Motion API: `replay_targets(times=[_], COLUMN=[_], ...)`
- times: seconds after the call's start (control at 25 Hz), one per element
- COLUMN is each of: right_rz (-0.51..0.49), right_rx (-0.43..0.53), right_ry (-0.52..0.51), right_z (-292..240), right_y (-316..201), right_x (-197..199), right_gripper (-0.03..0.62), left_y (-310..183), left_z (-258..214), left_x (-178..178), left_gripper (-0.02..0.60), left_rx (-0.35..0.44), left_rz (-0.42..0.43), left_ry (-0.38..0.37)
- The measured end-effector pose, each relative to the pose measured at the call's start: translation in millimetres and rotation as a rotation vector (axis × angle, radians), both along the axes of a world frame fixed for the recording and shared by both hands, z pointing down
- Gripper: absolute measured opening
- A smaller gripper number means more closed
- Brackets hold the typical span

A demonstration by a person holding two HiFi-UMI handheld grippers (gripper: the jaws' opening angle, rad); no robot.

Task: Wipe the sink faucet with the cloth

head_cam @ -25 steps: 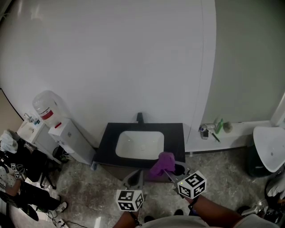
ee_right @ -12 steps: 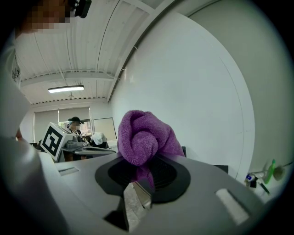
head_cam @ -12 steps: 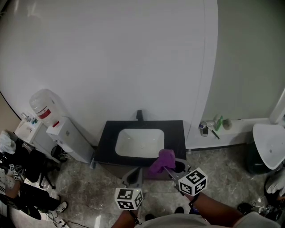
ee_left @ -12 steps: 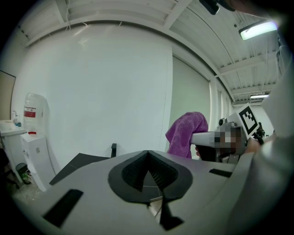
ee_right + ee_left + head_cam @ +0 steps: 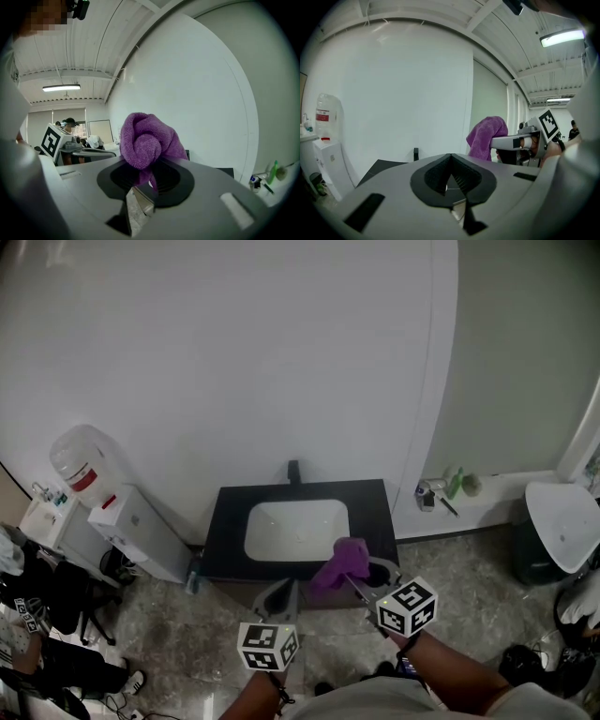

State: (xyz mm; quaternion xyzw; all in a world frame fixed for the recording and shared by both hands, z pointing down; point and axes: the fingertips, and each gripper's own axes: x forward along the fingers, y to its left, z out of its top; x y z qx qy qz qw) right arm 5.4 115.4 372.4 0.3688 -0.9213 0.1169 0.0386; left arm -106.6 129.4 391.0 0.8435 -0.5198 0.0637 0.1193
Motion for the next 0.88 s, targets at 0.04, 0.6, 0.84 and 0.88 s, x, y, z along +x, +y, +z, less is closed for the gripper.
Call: replay_targets(times=[0.04, 0.6, 0.84, 0.88], right_rz=[0.003, -0.067, -0.141, -0.154], right_rx=[-0.002, -0.037, -0.074, -0.081], right_ry=[0.0, 0.0, 0.015, 0.02], right_z=[0, 26, 45, 49], right_y=[-3, -173, -298, -316], right_x=[-5, -25, -21, -20], right_gripper=[0.083, 0.083, 0.083, 0.083], left_y=[-3, -150, -260, -274], left_z=[-1, 33, 45, 47], left_x=[-5, -31, -19, -16], left_gripper=[0.005, 0.005, 0.005, 0.005], left_rx=[0.002, -0.044, -0.076, -0.081], left_rz=[0.005, -0.068, -0.132, -0.141], left_ry=[-0.001, 0.007, 0.019, 0.019])
